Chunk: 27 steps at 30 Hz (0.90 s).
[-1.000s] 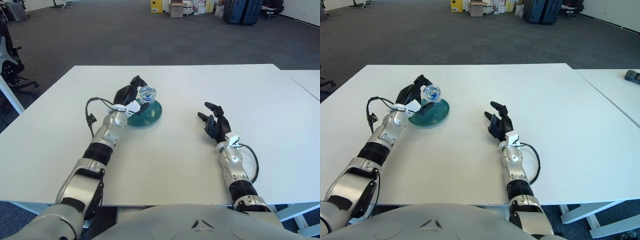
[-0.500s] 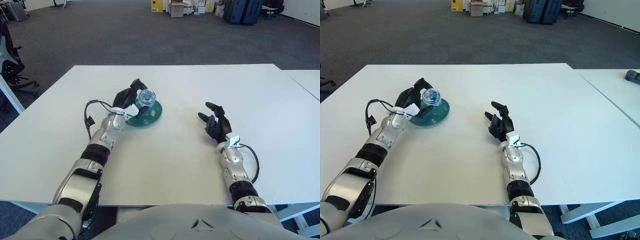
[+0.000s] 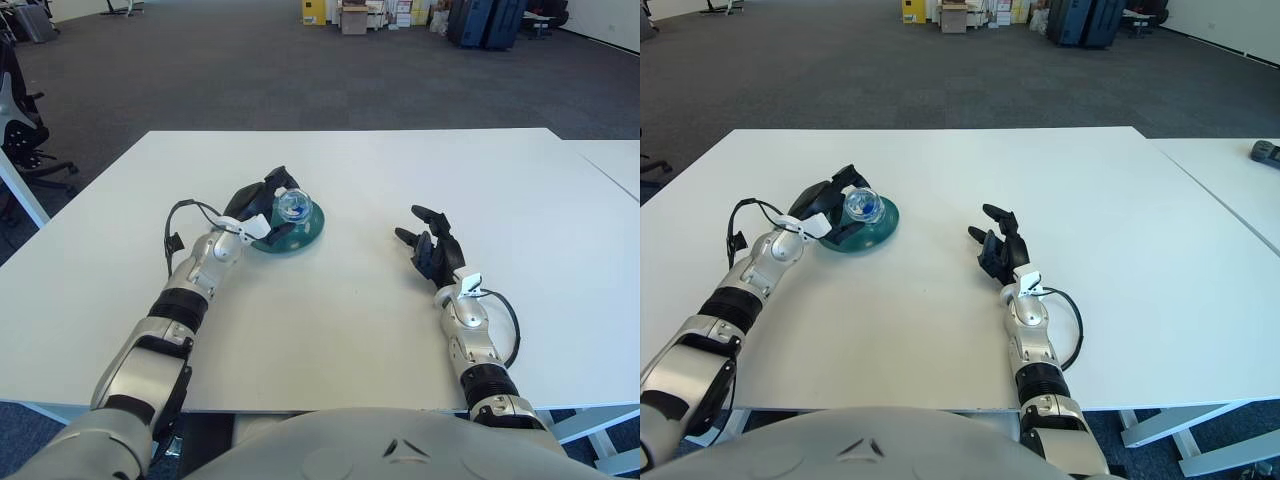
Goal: Put the bottle into the plate.
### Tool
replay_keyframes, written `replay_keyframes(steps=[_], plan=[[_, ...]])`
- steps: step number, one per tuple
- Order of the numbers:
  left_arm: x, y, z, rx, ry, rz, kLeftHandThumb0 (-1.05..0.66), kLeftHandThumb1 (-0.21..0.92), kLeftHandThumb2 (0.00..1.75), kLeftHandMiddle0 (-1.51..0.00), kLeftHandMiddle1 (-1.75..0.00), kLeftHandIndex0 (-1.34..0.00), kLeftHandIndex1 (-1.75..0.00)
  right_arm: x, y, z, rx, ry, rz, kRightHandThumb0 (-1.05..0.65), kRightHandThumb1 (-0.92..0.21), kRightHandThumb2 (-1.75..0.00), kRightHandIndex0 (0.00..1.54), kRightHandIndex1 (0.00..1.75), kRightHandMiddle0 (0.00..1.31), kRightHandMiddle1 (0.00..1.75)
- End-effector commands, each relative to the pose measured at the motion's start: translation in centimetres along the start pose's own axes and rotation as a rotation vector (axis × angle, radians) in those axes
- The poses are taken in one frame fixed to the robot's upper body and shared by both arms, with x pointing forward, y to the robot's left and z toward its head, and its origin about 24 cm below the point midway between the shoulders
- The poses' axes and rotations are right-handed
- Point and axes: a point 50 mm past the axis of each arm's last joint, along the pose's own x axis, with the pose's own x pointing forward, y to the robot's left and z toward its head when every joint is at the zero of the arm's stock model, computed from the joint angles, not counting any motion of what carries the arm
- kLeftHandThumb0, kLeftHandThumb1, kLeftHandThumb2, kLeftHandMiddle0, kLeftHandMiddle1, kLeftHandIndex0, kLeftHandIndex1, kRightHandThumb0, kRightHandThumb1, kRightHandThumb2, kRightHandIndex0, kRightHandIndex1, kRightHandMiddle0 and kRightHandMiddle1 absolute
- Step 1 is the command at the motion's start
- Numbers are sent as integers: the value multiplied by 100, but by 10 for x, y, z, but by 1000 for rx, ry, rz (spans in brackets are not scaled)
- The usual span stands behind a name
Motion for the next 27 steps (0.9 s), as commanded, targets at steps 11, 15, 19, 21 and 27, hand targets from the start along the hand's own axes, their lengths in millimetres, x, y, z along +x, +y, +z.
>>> replay_keyframes(steps=[11, 15, 19, 21, 27], plan=[[-4, 29, 23, -176, -42, -193, -79, 91, 61, -54, -175, -22, -175, -28, -14, -36, -13, 186, -17, -91, -92, -101, 68, 20, 0, 78], [-4, 34, 27, -216, -66, -186, -73, 92, 58, -50, -175, -24, -175, -28, -15, -36, -7, 185, -16, -90, -92, -101, 68, 22, 0, 79], [-6, 38, 29, -232, -91, -167, -48, 76, 75, -47, -175, -30, -175, -28, -15, -35, -5, 182, -17, -90, -92, -101, 69, 24, 0, 80], [-6, 39, 30, -234, -99, -161, -43, 70, 82, -47, -175, -33, -175, -28, -15, -35, -5, 182, -16, -90, -92, -102, 67, 29, 0, 81], [-7, 42, 31, -249, -133, -131, -41, 63, 91, -48, -175, -37, -175, -28, -15, -35, -3, 183, -12, -90, -92, -101, 65, 33, 0, 82]])
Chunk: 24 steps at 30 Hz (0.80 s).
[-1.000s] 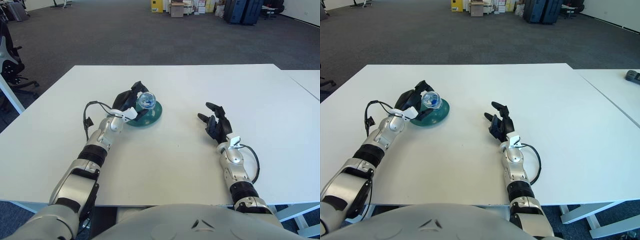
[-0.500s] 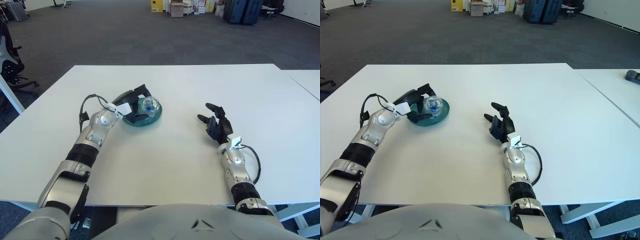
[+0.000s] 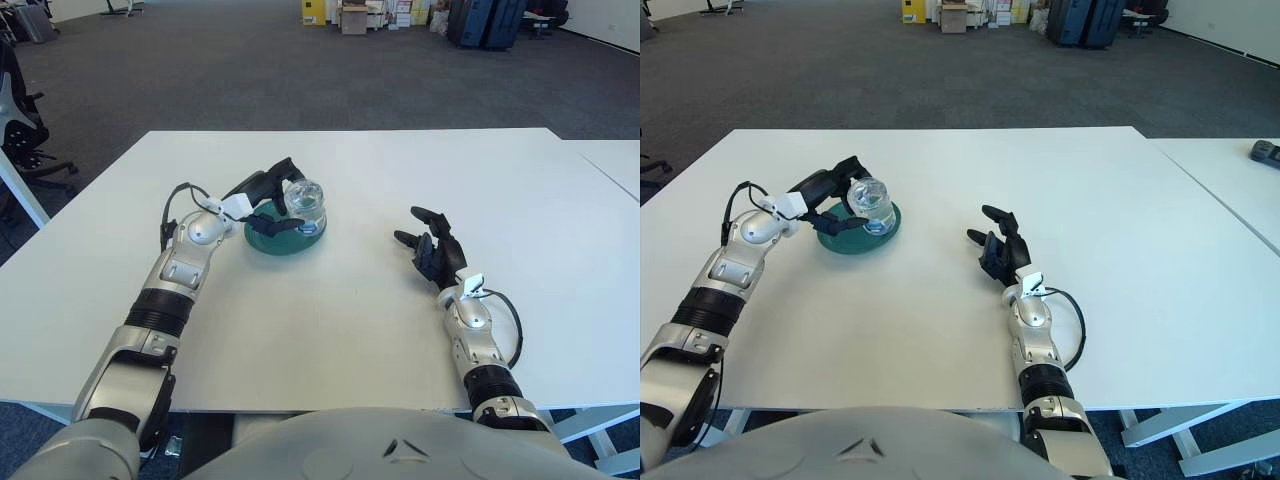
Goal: Put the bottle into the plate.
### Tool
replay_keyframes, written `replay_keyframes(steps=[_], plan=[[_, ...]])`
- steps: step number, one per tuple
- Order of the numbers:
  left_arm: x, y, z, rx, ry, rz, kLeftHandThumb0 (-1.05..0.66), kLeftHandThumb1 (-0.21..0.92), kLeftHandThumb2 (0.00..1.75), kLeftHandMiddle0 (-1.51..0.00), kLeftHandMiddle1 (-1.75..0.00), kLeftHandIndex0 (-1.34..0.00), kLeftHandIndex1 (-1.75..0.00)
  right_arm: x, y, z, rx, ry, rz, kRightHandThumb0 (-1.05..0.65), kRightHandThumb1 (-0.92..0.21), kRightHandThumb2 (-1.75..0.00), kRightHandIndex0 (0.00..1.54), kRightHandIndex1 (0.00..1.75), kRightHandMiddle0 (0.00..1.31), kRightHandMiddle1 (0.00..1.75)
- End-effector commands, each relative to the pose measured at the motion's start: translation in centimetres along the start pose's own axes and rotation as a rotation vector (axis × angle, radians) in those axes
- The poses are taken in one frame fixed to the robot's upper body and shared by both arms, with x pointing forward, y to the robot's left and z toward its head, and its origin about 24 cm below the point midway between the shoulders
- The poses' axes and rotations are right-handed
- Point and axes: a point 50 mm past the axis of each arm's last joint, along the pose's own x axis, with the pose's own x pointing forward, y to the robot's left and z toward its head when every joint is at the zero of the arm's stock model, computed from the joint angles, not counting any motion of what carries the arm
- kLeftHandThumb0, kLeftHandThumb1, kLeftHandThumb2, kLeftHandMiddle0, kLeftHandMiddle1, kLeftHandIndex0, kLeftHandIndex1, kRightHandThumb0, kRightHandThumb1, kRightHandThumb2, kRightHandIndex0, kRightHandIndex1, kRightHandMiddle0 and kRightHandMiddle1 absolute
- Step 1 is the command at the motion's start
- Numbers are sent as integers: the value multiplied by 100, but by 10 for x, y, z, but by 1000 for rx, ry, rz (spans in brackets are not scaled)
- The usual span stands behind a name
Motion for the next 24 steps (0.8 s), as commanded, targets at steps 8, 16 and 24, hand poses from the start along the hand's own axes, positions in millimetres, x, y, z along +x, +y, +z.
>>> replay_keyframes(steps=[8, 16, 24], plan=[[-4, 10, 8, -24, -70, 78, -41, 59, 97, -47, -175, -40, -175, -29, -12, -35, -4, 183, -30, -91, -92, -101, 59, 38, 0, 80], [-4, 11, 8, -40, -78, 90, -42, 55, 102, -47, -175, -42, -175, -29, -12, -35, -23, 183, -28, -92, -92, -100, 57, 39, 0, 77], [-4, 12, 7, -72, -89, 123, -42, 52, 106, -50, -175, -44, -175, -29, -12, -35, -25, 184, -25, -93, -92, -100, 57, 40, 0, 76]])
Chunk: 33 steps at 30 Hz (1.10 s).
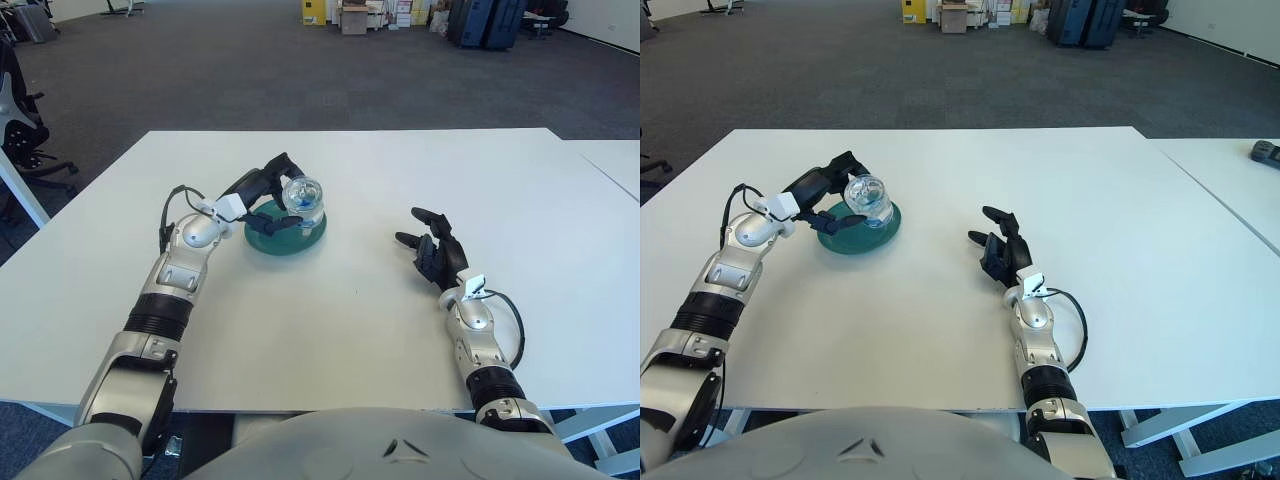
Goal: Put the bottle into the plate.
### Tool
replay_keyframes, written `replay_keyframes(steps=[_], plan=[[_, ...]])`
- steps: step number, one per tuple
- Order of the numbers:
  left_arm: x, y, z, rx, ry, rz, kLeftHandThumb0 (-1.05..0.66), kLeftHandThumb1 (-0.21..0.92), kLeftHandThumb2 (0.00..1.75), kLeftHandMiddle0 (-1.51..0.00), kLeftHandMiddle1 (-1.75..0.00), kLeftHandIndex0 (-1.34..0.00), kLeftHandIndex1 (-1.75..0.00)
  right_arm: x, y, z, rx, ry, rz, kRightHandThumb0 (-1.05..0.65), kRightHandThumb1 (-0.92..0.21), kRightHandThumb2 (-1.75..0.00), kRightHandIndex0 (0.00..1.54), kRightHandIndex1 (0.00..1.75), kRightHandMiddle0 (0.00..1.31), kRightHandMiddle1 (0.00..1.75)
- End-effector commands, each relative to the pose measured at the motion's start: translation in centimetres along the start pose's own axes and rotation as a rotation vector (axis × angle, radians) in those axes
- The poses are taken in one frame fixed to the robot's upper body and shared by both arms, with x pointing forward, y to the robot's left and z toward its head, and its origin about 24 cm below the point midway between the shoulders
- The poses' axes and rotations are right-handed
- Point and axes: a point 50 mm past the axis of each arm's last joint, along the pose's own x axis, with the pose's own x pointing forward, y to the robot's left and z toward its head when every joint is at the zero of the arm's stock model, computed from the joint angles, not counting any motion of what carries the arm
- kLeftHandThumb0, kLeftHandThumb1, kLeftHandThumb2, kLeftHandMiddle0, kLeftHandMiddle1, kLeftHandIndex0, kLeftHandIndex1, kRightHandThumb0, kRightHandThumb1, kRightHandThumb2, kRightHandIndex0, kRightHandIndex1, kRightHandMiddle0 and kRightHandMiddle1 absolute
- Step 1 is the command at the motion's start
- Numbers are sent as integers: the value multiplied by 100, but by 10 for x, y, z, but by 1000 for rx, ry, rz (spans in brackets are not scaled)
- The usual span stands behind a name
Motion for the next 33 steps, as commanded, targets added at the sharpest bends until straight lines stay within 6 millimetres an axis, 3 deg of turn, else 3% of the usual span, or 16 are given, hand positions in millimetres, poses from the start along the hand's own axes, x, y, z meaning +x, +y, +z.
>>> replay_keyframes(steps=[1, 10, 17, 25, 33], plan=[[1, 9, 6, -11, -48, 77, -43, 51, 108, -52, -175, -46, -175, -27, -9, -35, 2, 184, -32, -93, -92, -100, 58, 40, 0, 76], [17, 21, -12, 86, 13, 230, -45, 41, 119, -63, -175, -53, -175, -28, -9, -35, 7, 185, -29, -93, -92, -101, 58, 42, 0, 78], [20, 22, -12, 289, 14, 389, -47, 32, 130, -86, -175, -60, -175, -28, -9, -36, 17, 185, -27, -92, -92, -102, 58, 43, 0, 80], [23, 23, -14, 328, 13, 449, -48, 28, 135, -109, -175, -63, -175, -29, -9, -36, 23, 184, -26, -92, -92, -102, 59, 44, 0, 81], [27, 23, -18, 331, 33, 456, -48, 29, 135, -115, -175, -63, -175, -29, -9, -36, 27, 184, -26, -92, -92, -103, 59, 45, 0, 80]])
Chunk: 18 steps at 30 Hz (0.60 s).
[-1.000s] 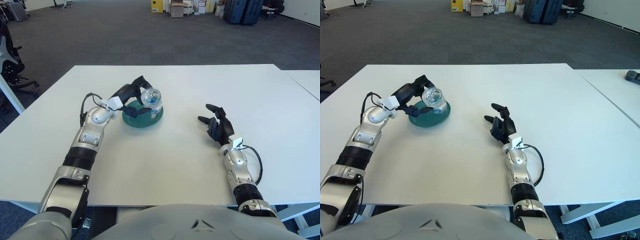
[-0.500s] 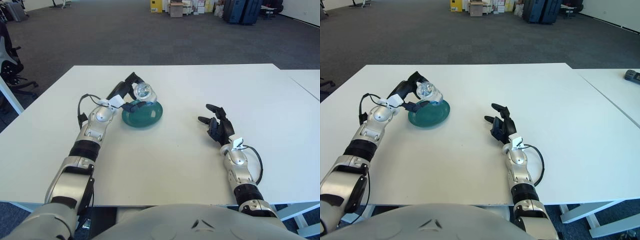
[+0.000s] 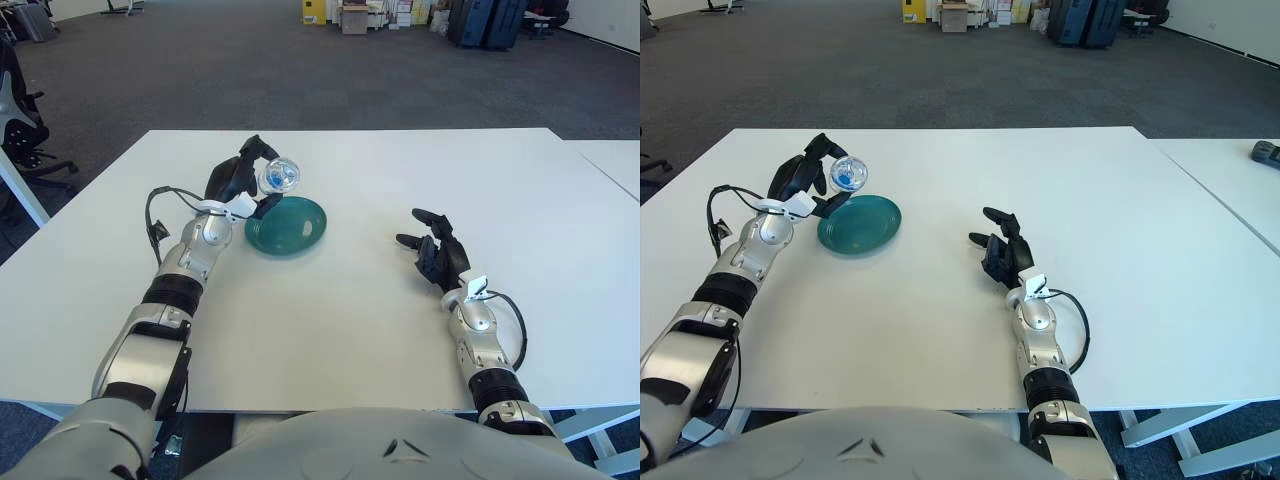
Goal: Put the bottle into the plate.
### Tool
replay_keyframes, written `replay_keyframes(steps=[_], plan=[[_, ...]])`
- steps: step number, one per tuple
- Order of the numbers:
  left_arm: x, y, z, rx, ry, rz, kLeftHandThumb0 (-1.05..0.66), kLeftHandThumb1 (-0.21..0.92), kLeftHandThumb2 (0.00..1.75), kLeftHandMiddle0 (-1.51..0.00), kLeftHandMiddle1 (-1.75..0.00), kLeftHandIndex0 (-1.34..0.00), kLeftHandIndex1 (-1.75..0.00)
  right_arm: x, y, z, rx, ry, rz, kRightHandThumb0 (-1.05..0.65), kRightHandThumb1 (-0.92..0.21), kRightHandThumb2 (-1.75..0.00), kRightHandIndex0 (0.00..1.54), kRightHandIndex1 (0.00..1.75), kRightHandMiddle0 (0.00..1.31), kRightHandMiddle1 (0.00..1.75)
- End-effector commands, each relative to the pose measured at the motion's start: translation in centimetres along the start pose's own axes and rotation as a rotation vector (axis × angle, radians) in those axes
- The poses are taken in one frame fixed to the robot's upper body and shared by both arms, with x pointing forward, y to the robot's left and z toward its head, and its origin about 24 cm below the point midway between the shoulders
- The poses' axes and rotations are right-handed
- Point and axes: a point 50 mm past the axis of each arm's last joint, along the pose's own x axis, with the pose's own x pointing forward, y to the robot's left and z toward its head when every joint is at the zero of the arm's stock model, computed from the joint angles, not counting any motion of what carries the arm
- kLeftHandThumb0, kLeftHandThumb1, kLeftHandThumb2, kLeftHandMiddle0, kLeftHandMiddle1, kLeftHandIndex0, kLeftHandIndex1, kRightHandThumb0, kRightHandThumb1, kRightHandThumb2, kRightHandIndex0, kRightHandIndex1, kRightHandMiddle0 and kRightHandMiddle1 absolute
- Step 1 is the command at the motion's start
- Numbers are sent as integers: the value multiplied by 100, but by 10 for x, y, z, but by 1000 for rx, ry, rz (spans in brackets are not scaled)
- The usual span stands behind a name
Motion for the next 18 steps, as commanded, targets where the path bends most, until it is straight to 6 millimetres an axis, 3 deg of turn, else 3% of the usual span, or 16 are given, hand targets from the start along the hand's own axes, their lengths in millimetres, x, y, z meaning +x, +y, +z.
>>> replay_keyframes(steps=[1, 6, 10, 12, 13, 14, 15, 16, 18], plan=[[14, 9, 9, 18, -41, 43, -48, 29, 135, -115, -175, -63, -175, -28, -7, -36, 24, 186, -31, -91, -92, -103, 59, 45, 0, 80], [15, 8, 4, 47, -24, 25, -48, 29, 134, -117, -175, -62, -175, -29, -7, -36, 26, 185, -32, -91, -92, -103, 58, 45, 0, 79], [15, 6, -1, 92, -15, -15, -47, 30, 133, -103, -175, -61, -175, -30, -7, -36, 27, 184, -33, -91, -92, -103, 58, 46, 0, 78], [14, 4, -6, 137, -2, -60, -20, 27, 134, -79, -175, -59, -164, -30, -7, -36, 27, 185, -33, -91, -92, -103, 58, 46, 0, 78], [13, 3, -8, 160, 3, -82, -24, 36, 122, -63, -172, -53, -166, -30, -7, -36, 26, 185, -33, -91, -92, -103, 58, 46, 0, 78], [13, 2, -10, 202, 13, -122, -28, 54, 98, -40, -168, -45, -167, -30, -7, -36, 25, 185, -31, -91, -92, -103, 58, 46, 0, 78], [13, 1, -12, 245, 19, -162, -39, 59, 89, -32, -152, -36, -158, -30, -7, -36, 25, 184, -30, -92, -92, -103, 58, 46, 0, 78], [13, 1, -13, 271, 23, -186, -56, 70, 72, -22, -122, -25, -142, -30, -7, -36, 24, 184, -29, -92, -92, -103, 58, 46, 0, 78], [13, 0, -14, 322, 27, -234, -77, 83, 52, -14, -81, -13, -124, -30, -7, -36, 24, 184, -27, -92, -92, -102, 58, 46, 0, 78]])
